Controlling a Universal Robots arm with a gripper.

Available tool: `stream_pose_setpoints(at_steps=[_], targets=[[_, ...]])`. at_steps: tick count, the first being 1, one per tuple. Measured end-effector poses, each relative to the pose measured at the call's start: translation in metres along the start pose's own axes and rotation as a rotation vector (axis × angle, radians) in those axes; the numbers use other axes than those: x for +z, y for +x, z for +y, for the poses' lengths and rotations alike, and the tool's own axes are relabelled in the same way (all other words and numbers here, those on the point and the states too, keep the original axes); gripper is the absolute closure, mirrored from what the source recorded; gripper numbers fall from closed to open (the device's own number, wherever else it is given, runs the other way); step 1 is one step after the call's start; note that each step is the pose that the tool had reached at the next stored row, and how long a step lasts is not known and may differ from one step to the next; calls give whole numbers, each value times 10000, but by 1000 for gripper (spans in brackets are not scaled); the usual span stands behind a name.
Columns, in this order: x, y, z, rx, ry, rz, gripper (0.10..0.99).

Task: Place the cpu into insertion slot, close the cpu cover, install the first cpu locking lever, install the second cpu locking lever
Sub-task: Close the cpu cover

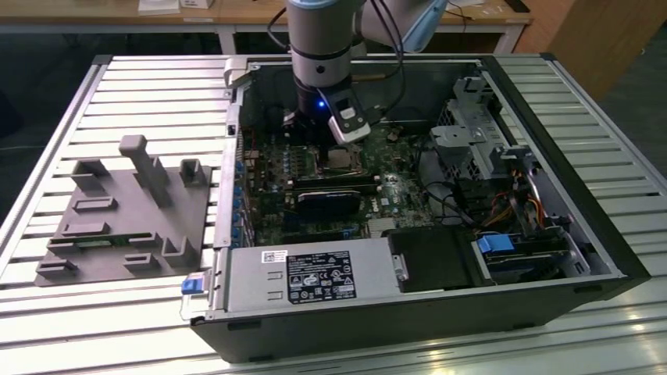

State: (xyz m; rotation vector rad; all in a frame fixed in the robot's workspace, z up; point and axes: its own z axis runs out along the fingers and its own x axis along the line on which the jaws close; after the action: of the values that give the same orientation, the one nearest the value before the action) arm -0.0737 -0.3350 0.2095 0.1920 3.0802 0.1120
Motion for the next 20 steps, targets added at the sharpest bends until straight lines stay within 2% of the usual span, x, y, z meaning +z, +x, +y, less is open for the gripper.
stream_pose_setpoints(at_steps=[13, 20], targets=[[62, 56, -11, -72, -11, -8, 980], [84, 59, -14, -90, -9, -6, 980]])
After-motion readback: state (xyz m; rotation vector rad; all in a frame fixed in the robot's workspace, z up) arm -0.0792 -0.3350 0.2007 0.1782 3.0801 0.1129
